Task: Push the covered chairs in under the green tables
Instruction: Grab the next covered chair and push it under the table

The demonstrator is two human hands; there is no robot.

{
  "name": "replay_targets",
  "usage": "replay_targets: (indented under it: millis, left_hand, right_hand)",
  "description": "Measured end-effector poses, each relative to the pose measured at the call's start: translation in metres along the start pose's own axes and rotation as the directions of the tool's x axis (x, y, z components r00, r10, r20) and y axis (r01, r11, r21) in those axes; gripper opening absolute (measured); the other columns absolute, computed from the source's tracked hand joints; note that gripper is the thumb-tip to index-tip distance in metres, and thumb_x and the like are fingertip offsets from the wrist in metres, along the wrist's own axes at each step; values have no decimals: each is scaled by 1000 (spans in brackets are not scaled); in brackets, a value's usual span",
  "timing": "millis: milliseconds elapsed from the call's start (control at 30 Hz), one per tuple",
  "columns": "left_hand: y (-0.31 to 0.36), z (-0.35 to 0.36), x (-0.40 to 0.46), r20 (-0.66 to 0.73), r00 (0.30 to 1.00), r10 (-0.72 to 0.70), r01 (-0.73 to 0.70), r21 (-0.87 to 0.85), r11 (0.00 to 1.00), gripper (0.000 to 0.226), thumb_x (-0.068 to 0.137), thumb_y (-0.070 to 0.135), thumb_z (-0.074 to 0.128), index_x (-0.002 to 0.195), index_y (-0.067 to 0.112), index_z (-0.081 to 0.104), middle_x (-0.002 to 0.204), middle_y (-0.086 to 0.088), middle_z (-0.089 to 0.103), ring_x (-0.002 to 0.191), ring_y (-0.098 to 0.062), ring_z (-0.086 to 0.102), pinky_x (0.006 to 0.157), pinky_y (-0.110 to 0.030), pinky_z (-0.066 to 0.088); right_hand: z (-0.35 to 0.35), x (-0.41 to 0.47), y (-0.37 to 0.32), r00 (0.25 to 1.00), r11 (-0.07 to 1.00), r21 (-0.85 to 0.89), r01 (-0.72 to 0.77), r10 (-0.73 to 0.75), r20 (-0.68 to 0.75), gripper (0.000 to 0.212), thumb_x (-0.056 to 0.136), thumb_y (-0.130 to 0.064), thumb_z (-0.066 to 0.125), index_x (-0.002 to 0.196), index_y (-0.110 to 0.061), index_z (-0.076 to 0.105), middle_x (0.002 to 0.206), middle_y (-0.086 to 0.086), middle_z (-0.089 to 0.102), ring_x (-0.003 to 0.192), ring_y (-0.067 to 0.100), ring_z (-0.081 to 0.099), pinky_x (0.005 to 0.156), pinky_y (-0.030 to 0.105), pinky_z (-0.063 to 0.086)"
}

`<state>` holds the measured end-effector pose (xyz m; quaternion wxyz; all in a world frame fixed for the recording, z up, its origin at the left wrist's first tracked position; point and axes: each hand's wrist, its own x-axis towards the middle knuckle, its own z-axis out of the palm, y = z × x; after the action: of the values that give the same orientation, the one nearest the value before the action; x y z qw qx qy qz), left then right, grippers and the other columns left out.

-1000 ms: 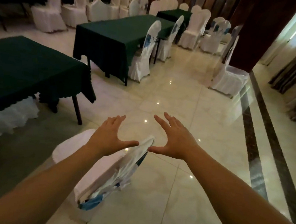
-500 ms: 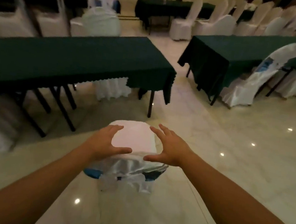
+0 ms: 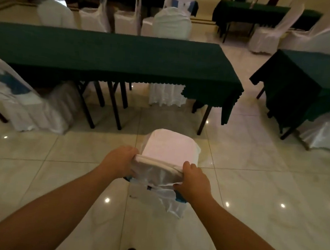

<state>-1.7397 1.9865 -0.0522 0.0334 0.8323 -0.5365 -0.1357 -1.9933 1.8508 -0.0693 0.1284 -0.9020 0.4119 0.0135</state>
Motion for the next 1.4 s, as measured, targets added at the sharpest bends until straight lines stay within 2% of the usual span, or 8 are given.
replay_targets:
  millis: [133, 267, 433, 667, 767, 1067, 1167, 1400]
  left_hand:
    - [-3, 7, 8, -41, 998, 37, -34, 76, 997, 41, 63, 40, 81, 92, 30, 54, 87, 9, 51, 78, -13, 45, 63, -30, 45]
    - [-6, 4, 14, -71, 991, 112, -101, 145, 984, 24, 76, 31, 73, 91, 24, 55, 85, 4, 55, 72, -15, 50, 63, -32, 51]
    - [-22, -3, 21, -98, 977, 188, -171, 162, 972, 26, 82, 31, 71, 102, 22, 56, 92, -1, 57, 77, -18, 52, 67, -34, 53]
    - [-57, -8, 23, -170, 966, 196, -186, 71, 980, 27, 80, 33, 76, 99, 23, 59, 90, 1, 59, 75, -13, 46, 66, -26, 45]
    - [-77, -15, 28, -211, 962, 173, -166, 51, 985, 26, 82, 32, 74, 101, 23, 58, 90, 2, 58, 75, -15, 49, 65, -26, 45]
    - [-130, -29, 52, -262, 959, 111, -122, -24, 992, 27, 77, 23, 78, 97, 17, 61, 84, -3, 57, 71, -22, 53, 59, -35, 50]
    - [-140, -32, 65, -262, 961, 93, -106, -34, 994, 27, 74, 20, 78, 94, 13, 61, 82, -6, 55, 70, -26, 52, 56, -33, 45]
    - [-147, -54, 118, -253, 962, 107, -111, -4, 994, 25, 76, 21, 78, 92, 13, 61, 84, -8, 58, 72, -28, 57, 60, -36, 50]
  right_hand:
    - [5, 0, 4, 999, 998, -57, -24, 22, -31, 49, 81, -34, 78, 112, -23, 42, 97, 0, 56, 78, 18, 52, 70, 33, 51]
    - [1, 9, 6, 999, 996, -84, 19, -22, -39, 35, 89, -32, 72, 110, -24, 45, 95, -2, 57, 77, 17, 52, 67, 31, 50]
    - [-7, 29, -3, 992, 979, -165, 119, -123, -14, 33, 88, -38, 73, 108, -28, 50, 93, -4, 60, 71, 14, 54, 63, 25, 48]
    - [-13, 58, -27, 975, 933, -294, 209, -220, -3, 37, 83, -40, 76, 109, -29, 54, 89, -1, 64, 61, 15, 49, 55, 26, 43]
    - [-19, 80, -43, 966, 917, -317, 243, -259, -8, 39, 83, -40, 77, 111, -29, 53, 90, -1, 63, 64, 17, 53, 62, 30, 53]
    - [-42, 154, -92, 933, 874, -347, 340, -359, 10, 44, 85, -40, 77, 121, -28, 55, 97, 2, 66, 70, 16, 55, 71, 31, 54]
    - [-49, 174, -102, 932, 868, -354, 348, -362, 30, 46, 85, -39, 78, 123, -28, 55, 99, 2, 66, 71, 15, 54, 69, 29, 53]
    - [-61, 226, -100, 939, 871, -361, 334, -340, 49, 46, 87, -41, 74, 125, -30, 51, 100, 2, 65, 76, 19, 59, 72, 34, 58]
